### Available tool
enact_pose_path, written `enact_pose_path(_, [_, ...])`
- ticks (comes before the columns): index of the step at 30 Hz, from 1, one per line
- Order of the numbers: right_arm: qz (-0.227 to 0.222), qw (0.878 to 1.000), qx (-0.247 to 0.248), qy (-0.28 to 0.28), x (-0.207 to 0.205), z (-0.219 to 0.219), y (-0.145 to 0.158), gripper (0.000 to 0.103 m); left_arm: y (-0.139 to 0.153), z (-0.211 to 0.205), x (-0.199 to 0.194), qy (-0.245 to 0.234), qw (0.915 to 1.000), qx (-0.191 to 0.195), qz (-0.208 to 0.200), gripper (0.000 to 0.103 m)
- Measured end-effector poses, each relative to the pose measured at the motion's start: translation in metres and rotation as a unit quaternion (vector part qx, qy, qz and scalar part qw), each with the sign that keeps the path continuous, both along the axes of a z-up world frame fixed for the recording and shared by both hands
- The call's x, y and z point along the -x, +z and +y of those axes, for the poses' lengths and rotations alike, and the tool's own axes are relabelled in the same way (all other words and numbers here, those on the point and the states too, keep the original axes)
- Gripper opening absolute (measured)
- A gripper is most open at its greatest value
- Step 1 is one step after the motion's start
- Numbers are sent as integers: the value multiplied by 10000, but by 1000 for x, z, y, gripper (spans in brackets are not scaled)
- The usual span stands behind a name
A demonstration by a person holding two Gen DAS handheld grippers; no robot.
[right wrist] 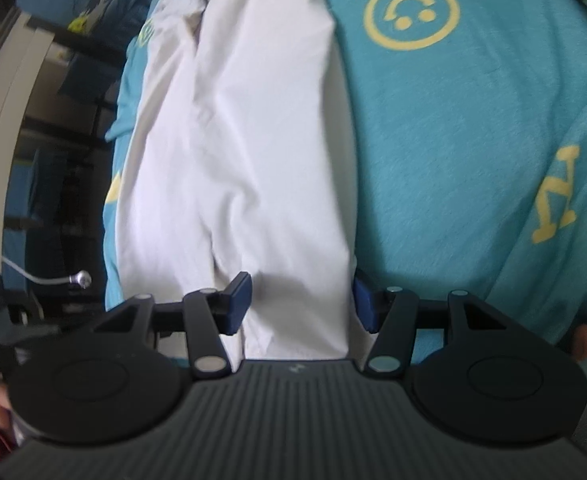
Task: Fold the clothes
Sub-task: 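Grasp the hem with both grippers and lift it toward the collar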
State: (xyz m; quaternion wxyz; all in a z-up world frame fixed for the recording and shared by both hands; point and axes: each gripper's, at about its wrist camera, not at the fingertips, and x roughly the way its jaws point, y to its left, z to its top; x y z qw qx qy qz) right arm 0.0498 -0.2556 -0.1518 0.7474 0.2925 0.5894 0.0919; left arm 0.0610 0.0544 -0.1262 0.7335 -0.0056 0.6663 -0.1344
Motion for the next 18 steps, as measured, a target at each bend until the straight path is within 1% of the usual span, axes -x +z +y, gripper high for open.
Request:
enact_pose_path(1, [-15,10000,-6,86,4,5,1,54,0,-1,1,-34,10000,-13,12,33])
enact_pose_path(2, [-31,9998,-10,170,9,10,1,48,0,-2,2,-94,9999,-42,11,29])
enact_pose_path(3, [-80,9997,65,210,13,14,2,45,0,-4,4,-168,9998,-80,4,25])
enact_pose_path(4, [-127,9995,140,247,17,18,3,32,1,-7,6,-261,9996,-125,-14,23])
enact_pose_path(5, [-151,9994,250,202,19,19,4,16,3,-10,8,-347,9992,-190,-54,14])
enact_pose_path(6, [-181,9992,301,195,20,20,4,15,5,-12,10,-423,9987,-263,-104,8])
enact_pose_path(7, [-220,9991,298,212,20,20,5,13,8,-13,12,-448,9985,-261,-170,7])
enact_pose_path(8, [-265,9991,260,217,21,19,7,11,13,-12,13,-447,9985,-222,-243,4])
enact_pose_path(10, [-373,9990,160,199,22,17,12,11,22,-11,17,-444,9981,-144,-390,3])
enact_pose_path(11, [-478,9987,82,139,23,15,16,10,29,-9,20,-429,9977,-27,-519,3])
enact_pose_path(12, [-582,9983,4,80,24,14,21,10,39,-5,23,-375,9968,153,-688,3])
enact_pose_path(14, [-787,9969,-90,-13,27,11,31,10,60,6,28,-70,9931,634,-987,2])
enact_pose_path(16, [-1123,9935,-128,-151,31,4,47,10,83,23,24,200,9859,1095,-1251,2])
enact_pose_path(18, [-1444,9890,-143,-298,35,-3,64,10,109,22,25,385,9763,1440,-1570,2])
